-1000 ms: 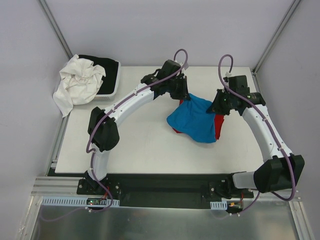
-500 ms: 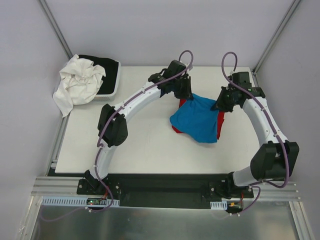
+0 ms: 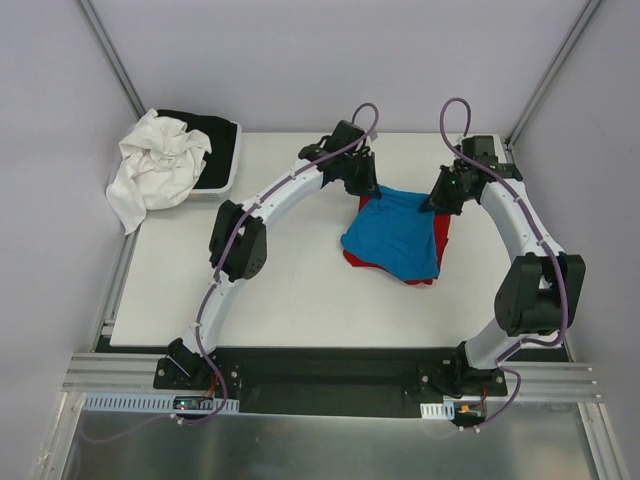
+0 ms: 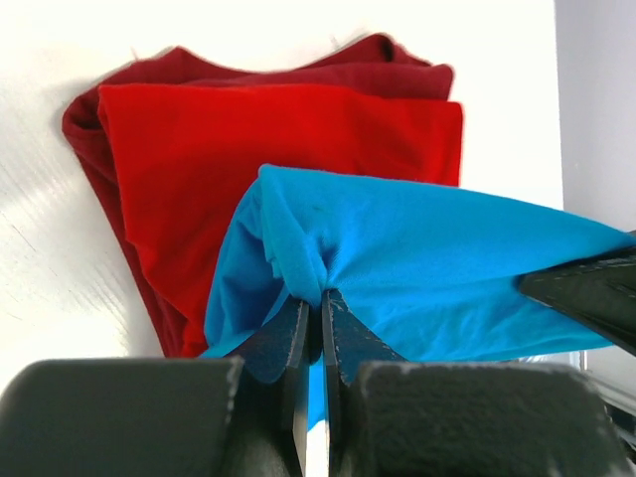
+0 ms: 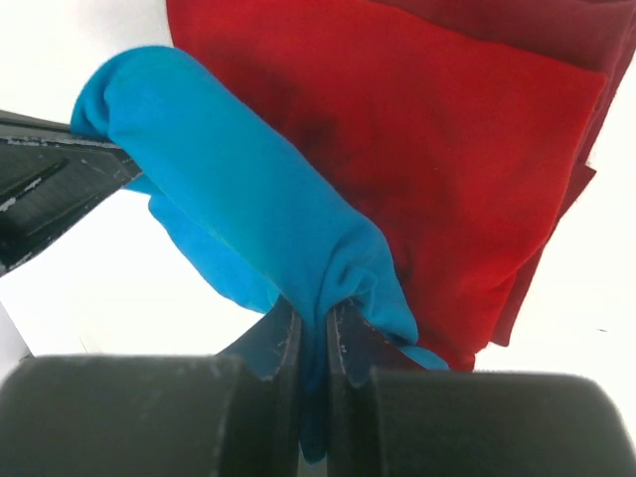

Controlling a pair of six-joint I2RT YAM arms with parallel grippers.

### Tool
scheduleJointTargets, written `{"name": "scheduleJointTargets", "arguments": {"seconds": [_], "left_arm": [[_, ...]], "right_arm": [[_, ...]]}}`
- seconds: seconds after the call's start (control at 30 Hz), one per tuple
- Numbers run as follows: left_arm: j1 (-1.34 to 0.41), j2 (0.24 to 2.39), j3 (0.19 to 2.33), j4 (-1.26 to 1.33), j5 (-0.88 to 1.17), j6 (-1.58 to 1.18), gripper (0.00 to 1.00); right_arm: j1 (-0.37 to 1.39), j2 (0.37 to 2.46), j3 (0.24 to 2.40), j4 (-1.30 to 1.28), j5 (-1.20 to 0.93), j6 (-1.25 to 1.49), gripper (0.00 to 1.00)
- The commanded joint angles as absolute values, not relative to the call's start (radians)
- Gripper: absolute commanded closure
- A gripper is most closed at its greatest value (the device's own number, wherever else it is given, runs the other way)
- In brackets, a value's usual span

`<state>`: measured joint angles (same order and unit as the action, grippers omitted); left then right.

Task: Fold and stack the t-shirts
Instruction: Neatly place the folded tshirt to the corner

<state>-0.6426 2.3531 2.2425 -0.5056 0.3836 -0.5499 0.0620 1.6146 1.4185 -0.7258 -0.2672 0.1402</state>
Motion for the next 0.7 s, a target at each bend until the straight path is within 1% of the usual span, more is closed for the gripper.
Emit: {"name": "scheduleJointTargets", "arguments": {"seconds": [0.0,0.27,0.67], "left_arm": [[-0.615,2.372,2.231,-0.518,0.371,-0.531,1.00],[-0.615,2.424,2.250,-0.518,0.380,-0.535,1.00],[-0.614,2.510,2.283,-0.517,0.373,-0.540,1.00]], "right_arm": [[0.041,1.611,1.390,-0.686,-0.241,0.127,0.99],[0.041,1.631,1.315,-0.635,-0.212,0.126,0.99],[0.015,1.718,1.313,-0.626,-0.068,0.170,0.99]]}}
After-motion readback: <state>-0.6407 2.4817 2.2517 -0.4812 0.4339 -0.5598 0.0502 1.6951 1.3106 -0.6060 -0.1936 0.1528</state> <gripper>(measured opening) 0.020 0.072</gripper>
